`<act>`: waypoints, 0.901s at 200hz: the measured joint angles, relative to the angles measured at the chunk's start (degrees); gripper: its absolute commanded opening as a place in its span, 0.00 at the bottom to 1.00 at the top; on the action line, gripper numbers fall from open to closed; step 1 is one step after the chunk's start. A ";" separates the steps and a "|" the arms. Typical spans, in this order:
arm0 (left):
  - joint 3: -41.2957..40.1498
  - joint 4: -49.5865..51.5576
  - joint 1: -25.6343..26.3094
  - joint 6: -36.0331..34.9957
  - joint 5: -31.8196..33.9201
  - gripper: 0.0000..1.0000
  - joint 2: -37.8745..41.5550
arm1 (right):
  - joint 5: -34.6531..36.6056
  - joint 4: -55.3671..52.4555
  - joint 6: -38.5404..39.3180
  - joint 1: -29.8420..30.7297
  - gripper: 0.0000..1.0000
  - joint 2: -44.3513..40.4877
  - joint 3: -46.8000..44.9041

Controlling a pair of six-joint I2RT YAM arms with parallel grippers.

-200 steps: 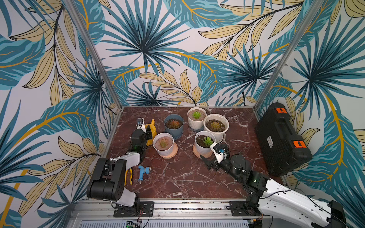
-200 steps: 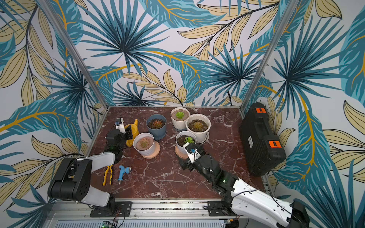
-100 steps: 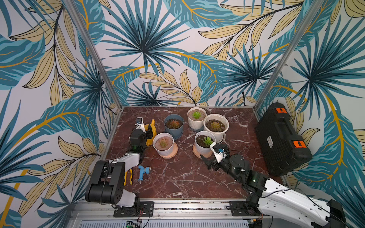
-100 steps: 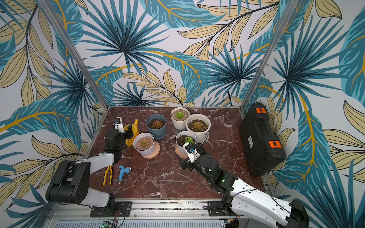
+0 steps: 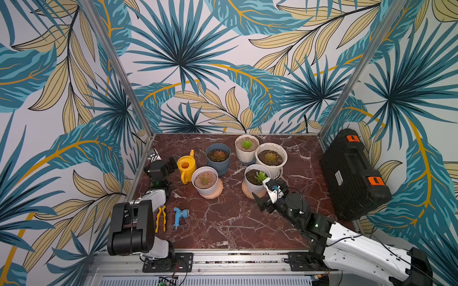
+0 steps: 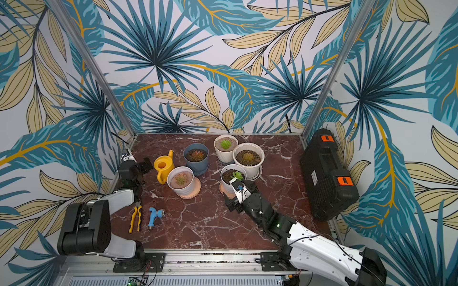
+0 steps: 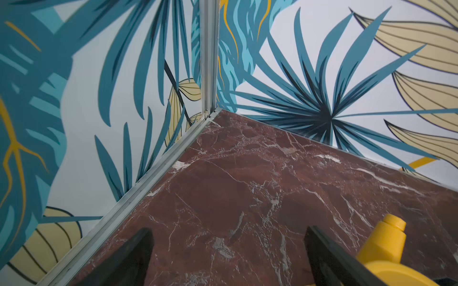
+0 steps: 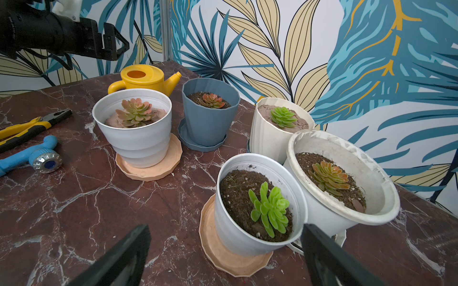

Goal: Water the succulent around the soil edge
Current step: Reset both arms

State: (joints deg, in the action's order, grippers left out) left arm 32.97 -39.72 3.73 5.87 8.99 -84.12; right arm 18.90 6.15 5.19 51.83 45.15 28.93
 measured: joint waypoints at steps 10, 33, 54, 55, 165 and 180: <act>0.02 0.31 -0.26 -0.42 0.85 0.90 0.48 | 0.57 0.00 0.00 0.00 1.00 0.24 0.00; 0.42 2.89 -2.23 0.39 3.54 0.98 1.29 | 1.95 0.00 0.00 0.00 1.00 0.72 0.00; 2.16 6.64 -5.62 1.84 4.79 1.00 0.79 | 2.75 0.02 0.00 0.00 0.99 1.14 0.00; 2.25 6.73 -5.77 2.01 4.79 1.00 0.74 | 2.75 0.00 0.00 0.00 0.99 1.14 0.00; -3.67 7.91 -11.13 6.03 8.33 1.00 7.41 | 4.20 0.04 0.00 0.00 1.00 2.14 0.00; -3.67 8.31 -11.13 5.03 8.24 1.00 9.44 | 4.00 0.04 0.00 0.00 1.00 2.05 0.00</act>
State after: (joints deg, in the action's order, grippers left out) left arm 29.30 -31.42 -7.40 10.90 17.23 -74.67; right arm 22.90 6.20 5.19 51.83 47.20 28.93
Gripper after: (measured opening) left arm 0.999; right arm 0.995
